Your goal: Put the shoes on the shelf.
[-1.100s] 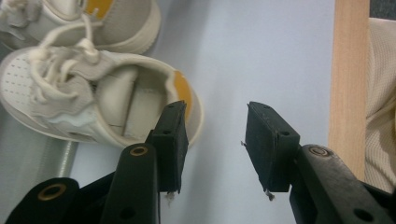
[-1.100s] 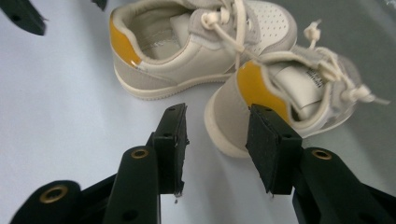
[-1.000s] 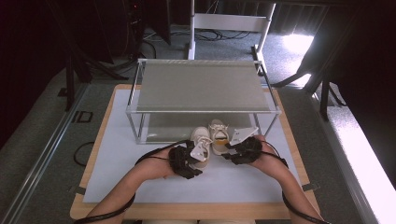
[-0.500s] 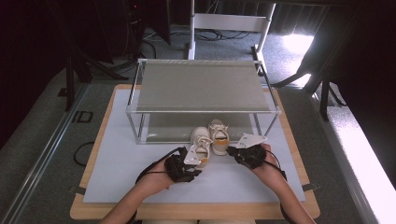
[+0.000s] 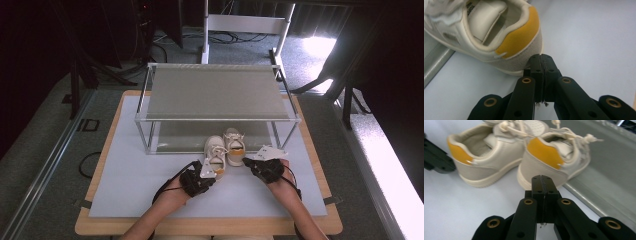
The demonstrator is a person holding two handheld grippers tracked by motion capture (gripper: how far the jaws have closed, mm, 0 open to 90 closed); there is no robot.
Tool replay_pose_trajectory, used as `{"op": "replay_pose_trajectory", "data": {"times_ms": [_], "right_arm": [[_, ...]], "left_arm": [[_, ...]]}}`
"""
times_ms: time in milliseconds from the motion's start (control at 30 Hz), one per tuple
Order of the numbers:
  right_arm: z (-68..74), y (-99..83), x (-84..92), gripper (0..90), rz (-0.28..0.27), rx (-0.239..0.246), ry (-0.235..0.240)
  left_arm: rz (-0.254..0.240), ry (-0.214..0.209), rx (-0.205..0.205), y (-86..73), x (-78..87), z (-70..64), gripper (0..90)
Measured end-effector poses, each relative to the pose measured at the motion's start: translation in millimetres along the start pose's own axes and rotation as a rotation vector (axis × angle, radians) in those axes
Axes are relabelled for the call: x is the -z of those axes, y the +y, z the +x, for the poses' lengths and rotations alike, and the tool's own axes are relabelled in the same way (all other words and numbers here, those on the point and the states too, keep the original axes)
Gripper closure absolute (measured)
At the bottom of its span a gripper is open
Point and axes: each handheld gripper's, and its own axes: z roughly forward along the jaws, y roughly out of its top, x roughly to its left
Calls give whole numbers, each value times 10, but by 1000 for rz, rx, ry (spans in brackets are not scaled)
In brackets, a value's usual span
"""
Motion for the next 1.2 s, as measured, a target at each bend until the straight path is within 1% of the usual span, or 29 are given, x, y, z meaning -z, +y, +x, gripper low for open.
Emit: {"op": "replay_pose_trajectory", "data": {"times_ms": [100,133,200,267,300,433,467,533,600,633,667,733,867,933,1000,1033,1133,1200], "right_arm": [[38,-3,-53,900,5,8,0],[48,-4,-72,900,6,7,0],[59,-9,-109,900,5,5,-2],[55,-14,-129,900,-2,-6,7],[50,-16,-132,900,-6,-8,10],[43,-28,-143,900,-16,-15,15],[43,-26,-145,900,-16,-20,15],[48,-19,-153,900,-14,-17,8],[44,-16,-162,900,-12,-18,1],[25,-7,-179,899,-11,-29,3],[15,-4,-189,900,-11,-31,3],[8,6,-212,899,-13,-38,6],[1,29,-256,899,-14,-40,2],[1,46,-282,893,-13,-41,-2],[-1,60,-311,893,-15,-44,-9],[-6,66,-325,894,-17,-48,-6],[-9,86,-366,893,-19,-52,-25],[-18,93,-395,894,-24,-58,-36]], "left_arm": [[-17,12,1,21,-39,-2,884],[-19,13,14,31,-49,2,884],[-36,18,26,50,-60,12,884],[-49,27,36,80,-66,18,884],[-65,28,44,95,-70,21,884],[-87,41,44,174,-65,32,884],[-85,41,44,195,-71,34,884],[-86,58,36,226,-80,36,885],[-84,64,37,242,-93,48,885],[-84,71,40,245,-102,57,885],[-78,78,39,248,-110,71,885],[-83,88,51,247,-120,112,884],[-87,118,57,259,-131,197,884],[-89,109,62,270,-138,256,884],[-78,131,62,289,-159,297,883],[-75,133,56,294,-176,321,884],[-79,119,72,307,-206,390,884],[-83,125,68,314,-226,413,884]]}}
